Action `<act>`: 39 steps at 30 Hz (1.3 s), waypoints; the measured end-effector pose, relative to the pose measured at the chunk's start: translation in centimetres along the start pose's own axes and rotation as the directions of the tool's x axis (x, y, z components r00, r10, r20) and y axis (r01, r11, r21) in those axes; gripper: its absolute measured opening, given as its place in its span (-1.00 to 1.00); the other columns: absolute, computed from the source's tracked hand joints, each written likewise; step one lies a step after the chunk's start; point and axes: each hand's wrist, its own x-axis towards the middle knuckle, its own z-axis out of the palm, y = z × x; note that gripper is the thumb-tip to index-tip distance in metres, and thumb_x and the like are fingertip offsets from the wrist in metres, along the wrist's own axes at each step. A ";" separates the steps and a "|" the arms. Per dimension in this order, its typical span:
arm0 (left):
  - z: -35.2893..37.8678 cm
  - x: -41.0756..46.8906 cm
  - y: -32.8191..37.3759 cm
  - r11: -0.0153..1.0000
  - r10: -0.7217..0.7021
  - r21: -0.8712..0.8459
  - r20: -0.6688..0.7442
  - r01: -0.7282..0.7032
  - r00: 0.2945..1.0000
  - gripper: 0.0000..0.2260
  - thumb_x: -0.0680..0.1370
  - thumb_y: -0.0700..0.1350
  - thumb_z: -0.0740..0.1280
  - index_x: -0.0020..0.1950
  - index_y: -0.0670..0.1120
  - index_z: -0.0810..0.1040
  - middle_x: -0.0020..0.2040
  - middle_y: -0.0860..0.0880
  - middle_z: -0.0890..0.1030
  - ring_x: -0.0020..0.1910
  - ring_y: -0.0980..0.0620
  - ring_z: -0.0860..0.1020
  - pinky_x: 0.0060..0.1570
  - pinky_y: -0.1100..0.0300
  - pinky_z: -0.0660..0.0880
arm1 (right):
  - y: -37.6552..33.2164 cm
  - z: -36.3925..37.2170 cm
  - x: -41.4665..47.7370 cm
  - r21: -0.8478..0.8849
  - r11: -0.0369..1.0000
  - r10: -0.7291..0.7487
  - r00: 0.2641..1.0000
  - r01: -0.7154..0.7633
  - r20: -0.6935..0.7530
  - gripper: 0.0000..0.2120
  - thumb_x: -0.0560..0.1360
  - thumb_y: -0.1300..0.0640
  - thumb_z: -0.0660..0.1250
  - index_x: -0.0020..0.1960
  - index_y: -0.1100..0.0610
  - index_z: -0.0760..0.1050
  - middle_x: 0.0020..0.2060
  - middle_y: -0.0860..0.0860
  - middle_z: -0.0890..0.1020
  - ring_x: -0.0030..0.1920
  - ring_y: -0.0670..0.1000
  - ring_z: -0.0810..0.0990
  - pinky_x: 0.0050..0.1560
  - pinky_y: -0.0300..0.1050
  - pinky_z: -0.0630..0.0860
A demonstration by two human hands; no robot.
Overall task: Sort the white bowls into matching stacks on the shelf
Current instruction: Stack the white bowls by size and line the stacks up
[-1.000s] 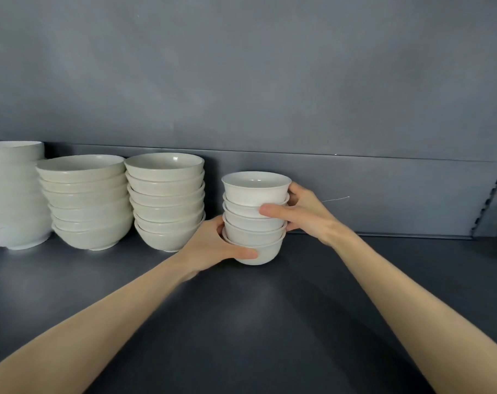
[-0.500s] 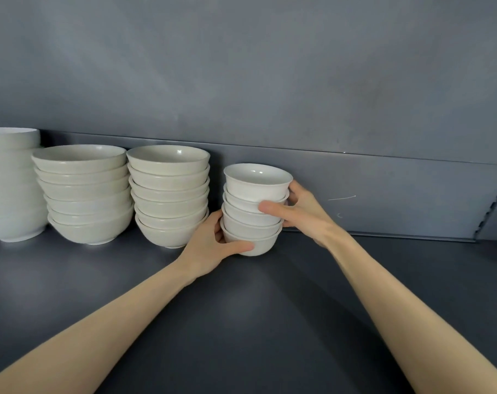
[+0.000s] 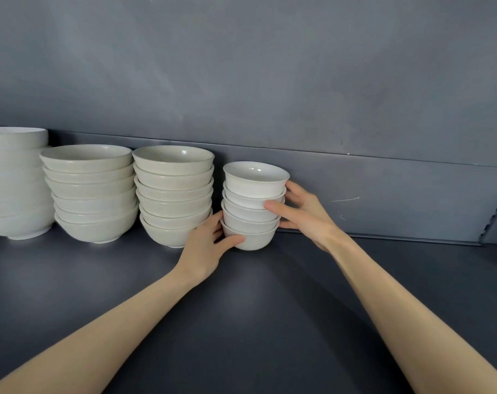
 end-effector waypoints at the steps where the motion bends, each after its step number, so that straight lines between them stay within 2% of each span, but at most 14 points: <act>1: 0.0 0.0 0.0 1.000 0.010 0.012 0.010 -0.011 1.000 -0.60 0.50 -0.26 0.40 0.15 0.17 0.40 0.04 0.28 0.53 -0.02 0.52 0.50 -0.02 0.59 0.39 | 0.0 0.1 0.0 -0.001 1.000 -0.001 1.000 0.001 -0.002 -0.44 0.45 0.14 0.45 0.40 -0.07 0.37 0.21 -0.07 0.59 0.17 -0.10 0.58 0.10 -0.06 0.60; 6: -0.1 0.1 -0.2 0.999 0.024 0.023 0.037 -0.024 0.999 -0.60 0.51 -0.22 0.39 0.31 0.02 0.42 0.13 0.21 0.56 0.11 0.42 0.50 0.07 0.55 0.39 | 0.2 -0.1 -0.2 -0.030 0.999 0.016 0.999 -0.015 0.030 -0.31 0.41 0.20 0.49 0.43 -0.10 0.29 0.17 -0.09 0.62 0.10 -0.11 0.63 0.09 -0.10 0.60; 10: -0.1 0.1 -0.3 0.999 0.028 0.023 0.036 -0.028 0.999 -0.60 0.51 -0.22 0.39 0.29 0.05 0.40 0.13 0.23 0.55 0.10 0.41 0.51 0.05 0.55 0.40 | 0.3 -0.3 -0.2 -0.085 0.996 0.044 0.997 -0.038 0.064 -0.10 0.34 0.28 0.53 0.52 -0.08 0.14 0.22 -0.07 0.59 0.15 -0.09 0.61 0.13 -0.18 0.56; 14: -0.1 0.1 -0.4 0.998 0.040 0.056 0.033 -0.042 0.999 -0.59 0.52 -0.19 0.38 0.32 0.04 0.39 0.17 0.18 0.55 0.16 0.28 0.51 0.14 0.49 0.41 | 0.4 -0.2 -0.3 -0.116 0.992 0.064 0.995 -0.055 0.072 0.01 0.31 0.34 0.54 0.54 -0.09 0.05 0.25 -0.01 0.55 0.17 -0.06 0.59 0.06 -0.29 0.56; 18: -0.1 0.2 -0.3 0.996 0.050 0.067 0.035 -0.052 0.998 -0.55 0.53 -0.18 0.38 0.39 -0.02 0.38 0.22 0.13 0.55 0.19 0.23 0.50 0.14 0.51 0.40 | 0.4 -0.1 -0.2 -0.127 0.991 0.053 0.998 -0.048 0.036 0.00 0.30 0.35 0.55 0.53 -0.08 0.08 0.20 0.00 0.58 0.13 -0.07 0.61 0.05 -0.30 0.57; 23: -0.1 0.1 -0.3 0.994 0.069 0.079 0.021 -0.070 0.997 -0.55 0.52 -0.19 0.38 0.40 -0.06 0.38 0.22 0.09 0.56 0.19 0.23 0.51 0.12 0.53 0.40 | 0.6 -0.1 0.0 -0.132 0.991 0.036 0.999 -0.034 0.016 0.01 0.28 0.35 0.56 0.53 -0.08 0.11 0.16 -0.03 0.61 0.10 -0.06 0.63 0.10 -0.21 0.57; 28: -0.1 0.2 -0.5 0.994 0.062 0.090 0.021 -0.064 0.998 -0.54 0.52 -0.18 0.39 0.40 -0.08 0.39 0.22 0.09 0.57 0.22 0.20 0.51 0.18 0.46 0.41 | 0.5 0.1 -0.1 -0.127 0.992 0.022 1.000 -0.022 -0.002 -0.01 0.27 0.36 0.55 0.52 -0.08 0.13 0.15 -0.04 0.61 0.11 -0.07 0.62 0.10 -0.21 0.57; 33: -0.1 0.2 -0.5 0.994 0.056 0.095 0.014 -0.057 0.998 -0.57 0.52 -0.18 0.39 0.37 -0.08 0.41 0.21 0.08 0.58 0.20 0.21 0.53 0.25 0.29 0.44 | 0.6 0.1 -0.1 -0.117 0.993 0.014 1.000 -0.015 -0.015 -0.02 0.26 0.35 0.57 0.51 -0.09 0.17 0.12 -0.05 0.63 0.10 -0.03 0.64 0.16 -0.10 0.56; 39: 0.0 0.3 -0.7 0.995 0.041 0.086 0.014 -0.042 0.999 -0.57 0.51 -0.19 0.39 0.37 -0.11 0.41 0.22 0.06 0.58 0.19 0.20 0.53 0.17 0.43 0.44 | 0.7 0.1 -0.1 -0.121 0.993 -0.003 1.000 0.001 -0.012 -0.02 0.25 0.35 0.57 0.51 -0.09 0.17 0.13 -0.03 0.62 0.11 0.00 0.63 0.18 -0.07 0.55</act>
